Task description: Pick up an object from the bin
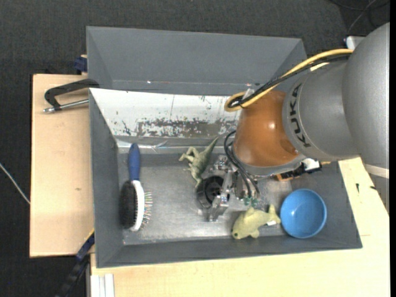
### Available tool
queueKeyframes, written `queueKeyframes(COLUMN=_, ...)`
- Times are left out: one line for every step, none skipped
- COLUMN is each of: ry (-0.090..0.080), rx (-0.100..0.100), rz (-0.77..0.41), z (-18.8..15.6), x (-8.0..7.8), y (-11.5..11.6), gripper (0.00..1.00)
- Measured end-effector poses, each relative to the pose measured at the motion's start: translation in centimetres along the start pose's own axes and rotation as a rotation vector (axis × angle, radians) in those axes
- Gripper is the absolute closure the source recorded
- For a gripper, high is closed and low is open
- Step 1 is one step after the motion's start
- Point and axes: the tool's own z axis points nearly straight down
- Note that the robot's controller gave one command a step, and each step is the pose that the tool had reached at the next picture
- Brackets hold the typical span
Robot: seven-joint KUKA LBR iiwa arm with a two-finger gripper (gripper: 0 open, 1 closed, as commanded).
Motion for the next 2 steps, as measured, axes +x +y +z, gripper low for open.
queueKeyframes(ry=-0.009, rx=-0.001, rz=0.001, z=-0.4, x=-0.2, y=-0.1, gripper=1.0)
queueKeyframes(ry=-0.008, rx=0.002, rz=-0.295, z=-17.8, x=-1.2, y=-2.7, gripper=1.0)
